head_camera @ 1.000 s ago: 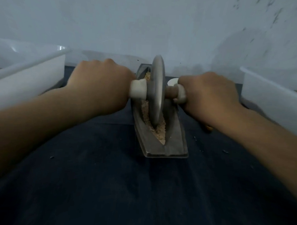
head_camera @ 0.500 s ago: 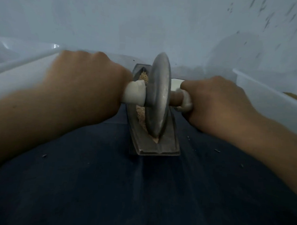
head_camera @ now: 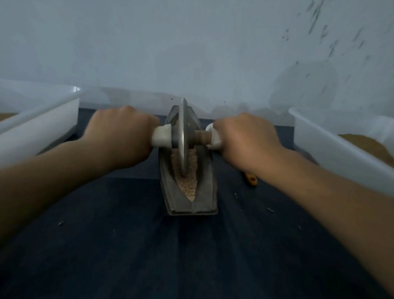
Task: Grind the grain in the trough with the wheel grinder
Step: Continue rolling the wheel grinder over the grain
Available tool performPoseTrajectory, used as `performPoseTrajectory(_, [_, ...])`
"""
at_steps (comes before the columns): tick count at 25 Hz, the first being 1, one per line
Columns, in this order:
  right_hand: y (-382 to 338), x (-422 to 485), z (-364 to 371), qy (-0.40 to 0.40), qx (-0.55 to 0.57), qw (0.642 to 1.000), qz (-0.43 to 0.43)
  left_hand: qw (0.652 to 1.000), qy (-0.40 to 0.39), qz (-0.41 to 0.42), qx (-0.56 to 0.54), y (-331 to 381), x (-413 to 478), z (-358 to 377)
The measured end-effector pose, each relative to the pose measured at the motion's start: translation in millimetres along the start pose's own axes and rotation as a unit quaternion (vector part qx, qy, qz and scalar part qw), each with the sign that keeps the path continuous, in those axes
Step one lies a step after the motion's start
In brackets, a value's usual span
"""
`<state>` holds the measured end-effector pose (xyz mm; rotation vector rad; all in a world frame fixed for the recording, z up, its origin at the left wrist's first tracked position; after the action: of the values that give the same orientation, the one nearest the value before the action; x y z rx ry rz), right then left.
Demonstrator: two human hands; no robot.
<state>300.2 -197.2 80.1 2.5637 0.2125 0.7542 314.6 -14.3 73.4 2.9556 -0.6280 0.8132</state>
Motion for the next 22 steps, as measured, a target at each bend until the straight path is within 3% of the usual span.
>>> performPoseTrajectory(3, [11.9, -38.9, -32.7, 0.116, -0.001, 0.993, 0.000, 0.996, 0.059, 0.061, 0.013, 7.6, -28.7, -31.4])
performPoseTrajectory(6, [6.8, -16.3, 4.5, 0.041, -0.004, 0.999, 0.030, 0.997, 0.034, 0.018, 0.071, 7.5, -8.4, -13.3])
performPoseTrajectory(11, [4.1, 44.6, 63.5, -0.122, 0.111, 0.983, 0.077, 0.996, 0.002, -0.027, 0.082, 10.9, 65.6, 4.0])
performPoseTrajectory(13, [1.3, 33.9, 51.3, -0.118, 0.084, 0.988, 0.049, 0.998, -0.016, -0.025, 0.063, 11.6, 52.9, 3.8])
performPoseTrajectory(15, [4.2, 9.5, 22.8, -0.040, 0.029, 0.999, 0.021, 0.999, -0.023, -0.014, 0.034, 7.1, 13.0, 2.8])
performPoseTrajectory(18, [7.4, -34.0, -29.8, 0.073, -0.016, 0.997, 0.004, 0.998, 0.050, 0.049, 0.000, 11.9, -30.4, -31.8])
performPoseTrajectory(20, [4.2, -36.2, -29.4, 0.050, -0.010, 0.999, 0.003, 0.992, 0.105, 0.072, 0.020, 14.8, -25.8, -40.5])
performPoseTrajectory(22, [3.7, -20.0, -3.1, -0.015, -0.015, 0.999, 0.034, 0.996, 0.070, 0.030, 0.041, 9.3, -8.5, -11.4])
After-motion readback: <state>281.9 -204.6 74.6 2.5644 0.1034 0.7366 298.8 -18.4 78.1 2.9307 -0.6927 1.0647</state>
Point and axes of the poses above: each hand's wrist, its own x-axis towards the middle knuckle, its own z-axis out of the palm, y = z × x, the point moved 10 cm from there along x, towards the middle knuckle, and after that the axes turned 14 degrees about -x, right-handed, at the moved point
